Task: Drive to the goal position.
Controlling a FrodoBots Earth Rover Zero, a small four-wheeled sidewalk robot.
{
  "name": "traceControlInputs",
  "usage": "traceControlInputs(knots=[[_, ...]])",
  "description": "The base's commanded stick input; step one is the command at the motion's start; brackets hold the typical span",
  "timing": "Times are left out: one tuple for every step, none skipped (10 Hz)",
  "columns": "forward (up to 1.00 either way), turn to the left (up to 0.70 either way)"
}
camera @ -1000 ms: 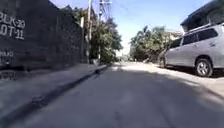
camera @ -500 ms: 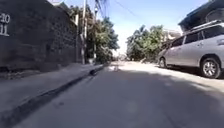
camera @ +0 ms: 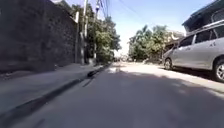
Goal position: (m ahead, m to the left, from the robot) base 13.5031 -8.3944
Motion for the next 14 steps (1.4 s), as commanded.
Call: traceControlInputs(knots=[[1.0, -0.02], [1.0, -0.02], [1.0, -0.02], [1.0, -0.33], [1.0, -0.38], [1.0, -0.39], [1.0, -0.39], [1.0, -0.38], [1.0, -0.24], [1.0, -0.14], [1.0, -0.12], [1.0, -0.12], [1.0, -0.07], [1.0, 0.0]])
